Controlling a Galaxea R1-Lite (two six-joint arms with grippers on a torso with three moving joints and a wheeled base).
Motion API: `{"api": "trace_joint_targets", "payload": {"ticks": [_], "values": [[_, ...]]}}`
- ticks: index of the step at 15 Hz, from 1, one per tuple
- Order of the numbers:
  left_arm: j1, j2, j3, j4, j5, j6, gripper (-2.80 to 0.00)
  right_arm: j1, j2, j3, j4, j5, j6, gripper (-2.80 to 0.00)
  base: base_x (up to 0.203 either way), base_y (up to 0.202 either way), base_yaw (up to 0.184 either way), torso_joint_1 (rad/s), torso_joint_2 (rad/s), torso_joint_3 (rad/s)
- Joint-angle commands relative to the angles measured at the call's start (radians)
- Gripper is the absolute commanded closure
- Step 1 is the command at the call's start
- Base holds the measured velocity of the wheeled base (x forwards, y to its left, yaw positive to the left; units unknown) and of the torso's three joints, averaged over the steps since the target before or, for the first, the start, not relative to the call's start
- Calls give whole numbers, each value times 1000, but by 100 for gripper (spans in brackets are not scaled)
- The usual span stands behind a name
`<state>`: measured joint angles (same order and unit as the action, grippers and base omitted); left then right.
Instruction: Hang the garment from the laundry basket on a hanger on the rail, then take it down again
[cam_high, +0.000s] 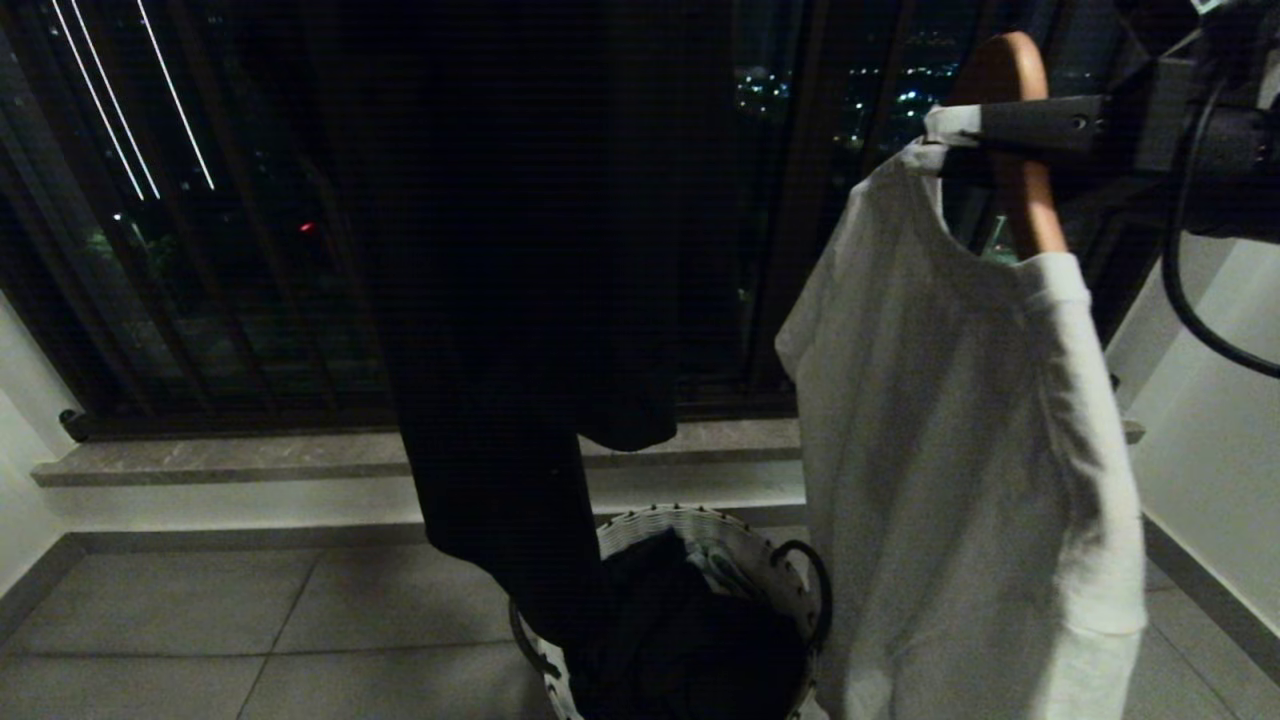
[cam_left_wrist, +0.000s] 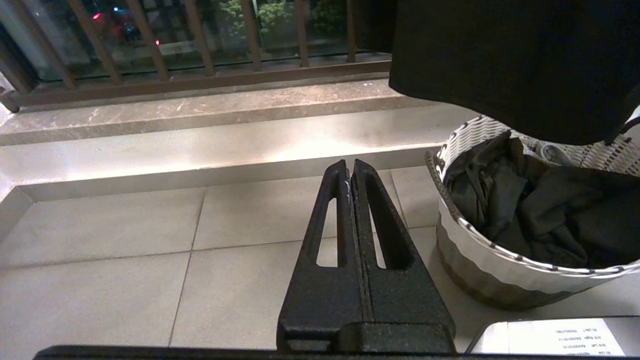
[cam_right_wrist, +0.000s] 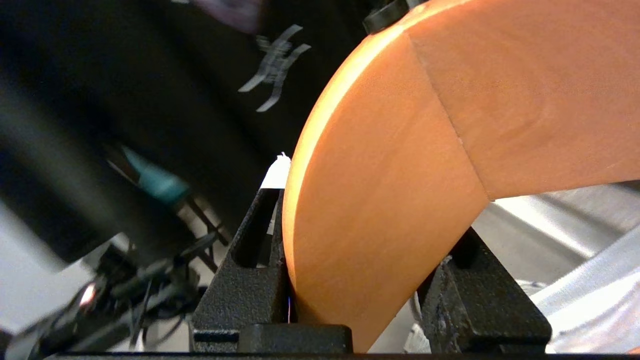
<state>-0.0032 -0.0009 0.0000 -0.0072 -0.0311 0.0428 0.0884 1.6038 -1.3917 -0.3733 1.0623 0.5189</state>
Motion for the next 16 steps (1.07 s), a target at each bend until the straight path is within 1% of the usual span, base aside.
{"api": "trace_joint_targets", "payload": {"ticks": [1,3,6,10,16], "values": [[0,-1,2,0,-1,0,0,60,86,-3,-7,-39,1,0,0,0,0,0,0,0],[0,-1,2,0,0,0,0,81,139,-22,-8,-59,-3,0,0,0,0,0,0,0],[-1,-1,2,0,-1,0,0,146,253,-65,-5,-92,-15,0,0,0,0,0,0,0],[0,-1,2,0,-1,0,0,235,397,-85,-4,-189,-91,0,0,0,0,0,0,0],[-1,-1,3,0,-1,0,0,268,626,-169,-1,-281,-134,0,0,0,0,0,0,0]]}}
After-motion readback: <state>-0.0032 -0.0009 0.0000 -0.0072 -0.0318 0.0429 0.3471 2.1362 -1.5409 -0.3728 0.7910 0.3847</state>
